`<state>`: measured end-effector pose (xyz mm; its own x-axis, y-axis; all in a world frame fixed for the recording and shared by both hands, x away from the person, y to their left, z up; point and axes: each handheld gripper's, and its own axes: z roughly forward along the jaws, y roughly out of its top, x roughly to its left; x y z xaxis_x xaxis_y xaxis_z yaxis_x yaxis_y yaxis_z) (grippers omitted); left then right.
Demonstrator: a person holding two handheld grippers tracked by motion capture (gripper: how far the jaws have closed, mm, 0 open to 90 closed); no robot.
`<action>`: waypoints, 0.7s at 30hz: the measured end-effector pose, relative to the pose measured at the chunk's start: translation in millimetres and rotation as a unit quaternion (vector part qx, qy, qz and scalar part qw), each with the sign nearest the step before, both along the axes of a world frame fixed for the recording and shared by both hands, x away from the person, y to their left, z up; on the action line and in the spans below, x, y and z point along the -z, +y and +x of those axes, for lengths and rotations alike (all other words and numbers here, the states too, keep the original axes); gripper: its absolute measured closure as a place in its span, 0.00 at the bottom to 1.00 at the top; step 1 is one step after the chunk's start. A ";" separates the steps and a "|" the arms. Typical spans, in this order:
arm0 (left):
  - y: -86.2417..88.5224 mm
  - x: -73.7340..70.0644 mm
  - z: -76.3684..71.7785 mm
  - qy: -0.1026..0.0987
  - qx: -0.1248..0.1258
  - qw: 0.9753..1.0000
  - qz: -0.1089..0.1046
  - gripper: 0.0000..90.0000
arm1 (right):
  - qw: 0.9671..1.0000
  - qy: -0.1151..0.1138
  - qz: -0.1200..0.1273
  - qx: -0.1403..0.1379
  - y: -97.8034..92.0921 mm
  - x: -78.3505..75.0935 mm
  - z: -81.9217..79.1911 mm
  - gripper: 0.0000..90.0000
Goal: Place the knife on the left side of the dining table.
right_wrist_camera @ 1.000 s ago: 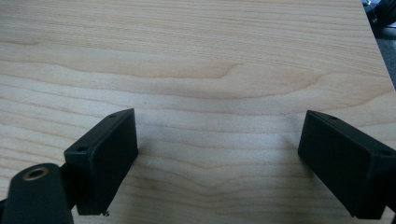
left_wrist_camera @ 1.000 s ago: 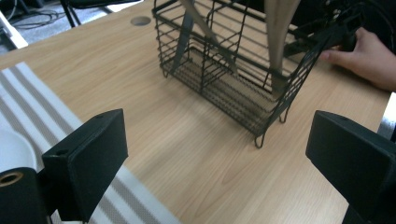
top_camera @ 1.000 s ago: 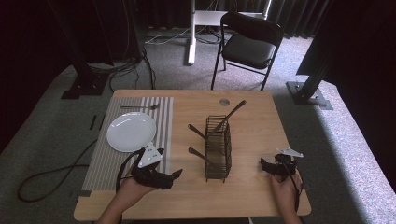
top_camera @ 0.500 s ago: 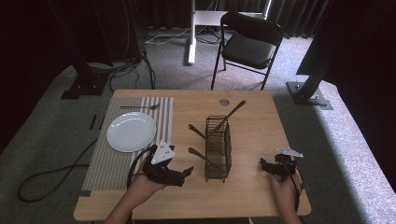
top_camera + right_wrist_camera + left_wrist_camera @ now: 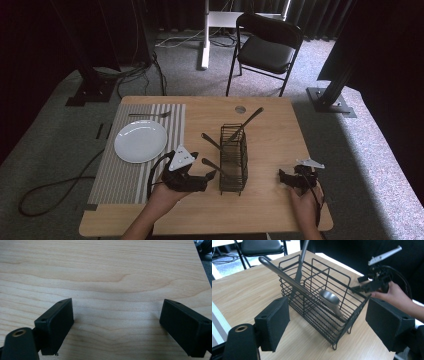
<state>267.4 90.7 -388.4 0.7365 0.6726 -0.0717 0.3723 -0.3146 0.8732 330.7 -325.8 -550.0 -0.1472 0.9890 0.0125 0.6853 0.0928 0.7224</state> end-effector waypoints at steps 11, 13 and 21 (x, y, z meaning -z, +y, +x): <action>1.0 4.2 2.5 0.000 -0.011 1.000 -0.024 0.55 | 1.000 0.000 0.000 0.000 0.0 0.0 0.0 0.13; 0.6 4.3 1.8 -0.001 -0.015 1.000 -0.022 0.63 | 1.000 0.000 0.000 0.000 0.0 -0.1 0.0 0.13; -4.6 1.3 1.0 -0.007 -0.013 1.000 -0.013 0.79 | 1.000 0.000 0.000 0.000 -0.1 0.0 0.0 0.13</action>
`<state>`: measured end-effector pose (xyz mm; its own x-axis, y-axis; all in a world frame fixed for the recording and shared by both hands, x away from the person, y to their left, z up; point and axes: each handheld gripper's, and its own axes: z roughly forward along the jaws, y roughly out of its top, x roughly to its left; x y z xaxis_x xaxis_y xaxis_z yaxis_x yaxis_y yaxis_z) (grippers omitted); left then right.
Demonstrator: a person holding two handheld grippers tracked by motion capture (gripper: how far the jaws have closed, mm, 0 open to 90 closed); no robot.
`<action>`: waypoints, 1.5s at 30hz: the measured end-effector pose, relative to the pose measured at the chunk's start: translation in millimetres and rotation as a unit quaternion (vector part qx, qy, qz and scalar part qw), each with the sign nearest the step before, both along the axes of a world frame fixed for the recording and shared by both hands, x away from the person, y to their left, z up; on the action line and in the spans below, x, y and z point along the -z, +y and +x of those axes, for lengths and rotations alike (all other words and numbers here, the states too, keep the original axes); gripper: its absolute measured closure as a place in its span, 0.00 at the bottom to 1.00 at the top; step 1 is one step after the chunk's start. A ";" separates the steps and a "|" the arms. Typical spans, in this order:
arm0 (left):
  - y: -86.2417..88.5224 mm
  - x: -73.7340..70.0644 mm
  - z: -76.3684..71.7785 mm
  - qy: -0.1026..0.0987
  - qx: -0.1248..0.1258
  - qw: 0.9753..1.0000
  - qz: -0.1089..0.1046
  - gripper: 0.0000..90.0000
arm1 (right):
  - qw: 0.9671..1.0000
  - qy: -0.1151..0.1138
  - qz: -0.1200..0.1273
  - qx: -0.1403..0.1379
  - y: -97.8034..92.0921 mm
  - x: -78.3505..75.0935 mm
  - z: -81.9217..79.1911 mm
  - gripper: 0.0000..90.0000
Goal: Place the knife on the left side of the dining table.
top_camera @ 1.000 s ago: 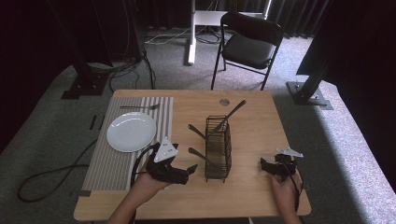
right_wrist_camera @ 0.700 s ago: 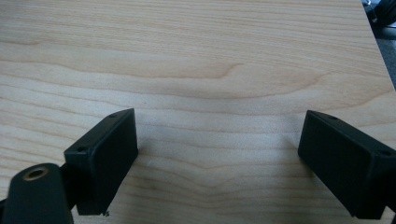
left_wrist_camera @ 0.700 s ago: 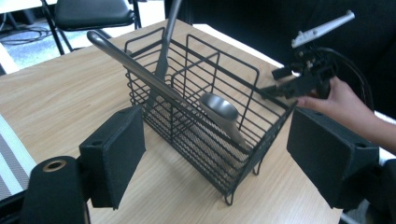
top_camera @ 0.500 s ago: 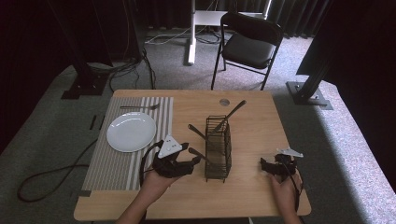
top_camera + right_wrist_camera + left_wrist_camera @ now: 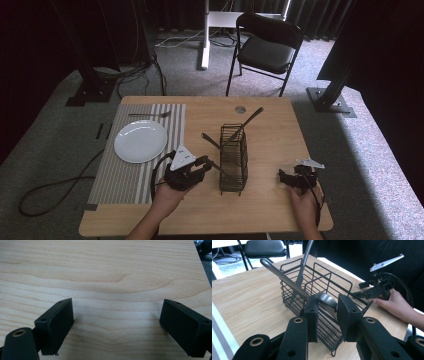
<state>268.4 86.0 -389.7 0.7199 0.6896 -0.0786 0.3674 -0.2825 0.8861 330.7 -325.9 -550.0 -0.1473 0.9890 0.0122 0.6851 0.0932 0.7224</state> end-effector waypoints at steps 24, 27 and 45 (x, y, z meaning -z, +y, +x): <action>-45.4 -23.1 16.3 -0.017 0.054 0.998 -0.007 0.84 | 1.000 0.000 0.000 0.000 0.0 0.0 0.0 0.13; -49.4 -23.6 19.8 -0.016 0.061 0.998 -0.013 0.84 | 1.000 0.000 0.000 0.000 0.0 0.0 0.0 0.13; -62.9 -19.1 30.8 -0.040 0.091 0.994 -0.041 0.86 | 1.000 0.001 0.000 0.000 -0.1 -0.1 -0.1 0.13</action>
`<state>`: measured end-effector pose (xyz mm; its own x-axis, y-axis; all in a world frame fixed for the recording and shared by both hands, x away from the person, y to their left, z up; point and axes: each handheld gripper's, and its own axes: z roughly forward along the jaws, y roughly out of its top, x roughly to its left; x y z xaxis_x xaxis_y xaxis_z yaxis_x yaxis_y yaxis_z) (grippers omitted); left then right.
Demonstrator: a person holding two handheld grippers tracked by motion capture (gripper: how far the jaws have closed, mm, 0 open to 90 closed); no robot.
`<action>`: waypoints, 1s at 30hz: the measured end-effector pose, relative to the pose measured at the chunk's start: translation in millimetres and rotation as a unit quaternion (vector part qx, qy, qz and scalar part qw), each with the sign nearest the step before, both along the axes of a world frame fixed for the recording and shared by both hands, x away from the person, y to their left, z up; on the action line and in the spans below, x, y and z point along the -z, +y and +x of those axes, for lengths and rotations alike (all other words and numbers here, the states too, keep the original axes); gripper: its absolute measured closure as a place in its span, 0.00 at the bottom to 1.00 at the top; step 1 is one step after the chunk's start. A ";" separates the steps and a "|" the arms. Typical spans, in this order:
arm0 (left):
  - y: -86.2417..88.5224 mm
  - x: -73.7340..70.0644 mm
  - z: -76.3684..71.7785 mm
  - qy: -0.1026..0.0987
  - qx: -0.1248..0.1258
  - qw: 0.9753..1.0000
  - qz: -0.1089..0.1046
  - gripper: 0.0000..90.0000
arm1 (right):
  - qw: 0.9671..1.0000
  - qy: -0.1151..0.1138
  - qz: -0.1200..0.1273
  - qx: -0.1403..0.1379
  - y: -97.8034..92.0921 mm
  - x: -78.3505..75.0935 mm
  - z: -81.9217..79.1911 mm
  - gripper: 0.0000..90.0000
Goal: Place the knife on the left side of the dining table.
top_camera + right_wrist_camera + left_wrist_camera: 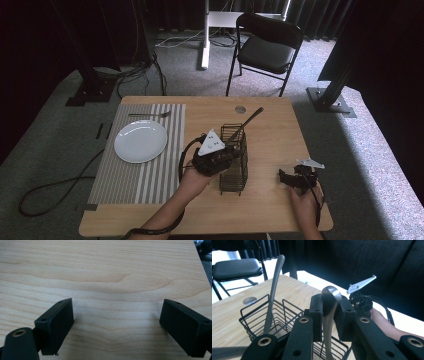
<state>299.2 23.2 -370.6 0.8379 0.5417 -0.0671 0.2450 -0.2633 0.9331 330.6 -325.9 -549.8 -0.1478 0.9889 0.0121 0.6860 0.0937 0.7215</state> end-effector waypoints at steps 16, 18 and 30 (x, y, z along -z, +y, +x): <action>-22.6 14.1 0.7 -0.042 -0.018 0.998 -0.048 0.90 | 1.000 0.000 0.000 0.001 0.1 0.1 0.0 0.13; -25.7 13.9 1.2 -0.042 -0.014 0.998 -0.048 0.91 | 1.000 0.000 0.000 0.000 0.1 0.1 0.0 0.13; -33.7 12.4 2.1 -0.050 0.006 0.998 -0.037 0.93 | 1.000 0.000 0.000 0.000 0.1 0.1 0.0 0.13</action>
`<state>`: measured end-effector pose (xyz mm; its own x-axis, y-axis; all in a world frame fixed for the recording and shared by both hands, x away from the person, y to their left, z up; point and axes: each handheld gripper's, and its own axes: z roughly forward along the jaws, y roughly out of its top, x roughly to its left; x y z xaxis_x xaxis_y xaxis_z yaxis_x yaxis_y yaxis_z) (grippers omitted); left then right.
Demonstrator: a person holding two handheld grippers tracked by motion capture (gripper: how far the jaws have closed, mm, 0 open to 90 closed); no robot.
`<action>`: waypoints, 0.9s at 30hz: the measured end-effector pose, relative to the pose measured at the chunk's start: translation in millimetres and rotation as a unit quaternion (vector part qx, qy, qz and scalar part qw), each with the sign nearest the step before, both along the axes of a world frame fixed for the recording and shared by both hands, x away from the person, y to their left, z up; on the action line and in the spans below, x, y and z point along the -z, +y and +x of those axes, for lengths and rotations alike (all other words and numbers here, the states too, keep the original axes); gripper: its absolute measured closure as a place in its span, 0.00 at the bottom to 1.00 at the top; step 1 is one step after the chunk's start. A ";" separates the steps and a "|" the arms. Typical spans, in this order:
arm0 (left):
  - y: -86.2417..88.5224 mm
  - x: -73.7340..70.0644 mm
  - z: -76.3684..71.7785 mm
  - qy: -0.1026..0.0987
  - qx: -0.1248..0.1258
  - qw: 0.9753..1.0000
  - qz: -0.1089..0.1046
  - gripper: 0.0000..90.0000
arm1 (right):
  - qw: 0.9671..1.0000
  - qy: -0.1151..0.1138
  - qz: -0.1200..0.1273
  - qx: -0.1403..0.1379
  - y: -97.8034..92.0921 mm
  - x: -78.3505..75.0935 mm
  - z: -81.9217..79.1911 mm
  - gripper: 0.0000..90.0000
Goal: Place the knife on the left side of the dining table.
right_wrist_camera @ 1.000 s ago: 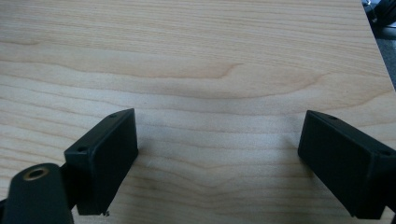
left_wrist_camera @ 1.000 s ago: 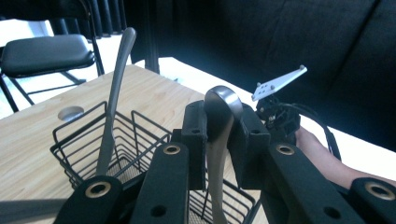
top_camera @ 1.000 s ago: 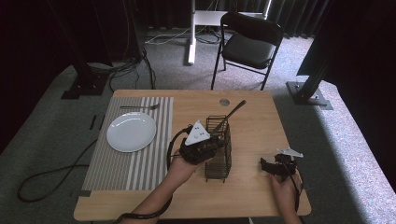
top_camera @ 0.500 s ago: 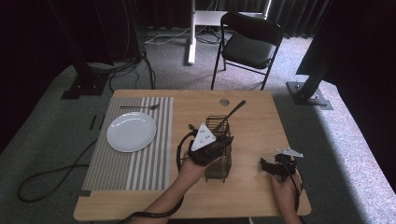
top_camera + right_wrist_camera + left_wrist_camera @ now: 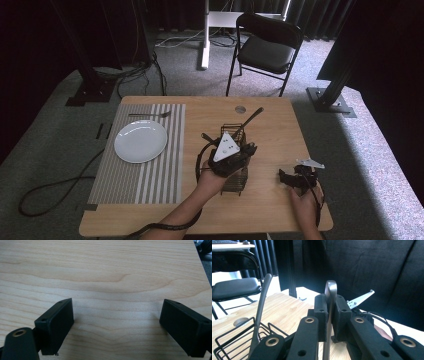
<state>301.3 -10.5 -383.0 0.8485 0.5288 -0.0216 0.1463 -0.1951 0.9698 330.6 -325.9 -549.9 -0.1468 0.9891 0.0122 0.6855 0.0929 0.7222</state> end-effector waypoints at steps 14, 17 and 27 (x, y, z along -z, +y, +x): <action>13.6 -2.7 3.1 0.025 -0.005 1.000 -0.007 0.93 | 1.000 0.000 0.000 0.000 0.0 0.0 0.0 0.13; 13.9 -5.7 0.4 0.023 0.001 1.000 -0.001 0.93 | 1.000 0.000 0.000 0.000 0.0 0.0 0.0 0.13; 22.6 -17.4 2.2 0.023 0.004 1.000 -0.005 0.93 | 1.000 0.000 0.000 0.000 -0.1 0.0 0.0 0.13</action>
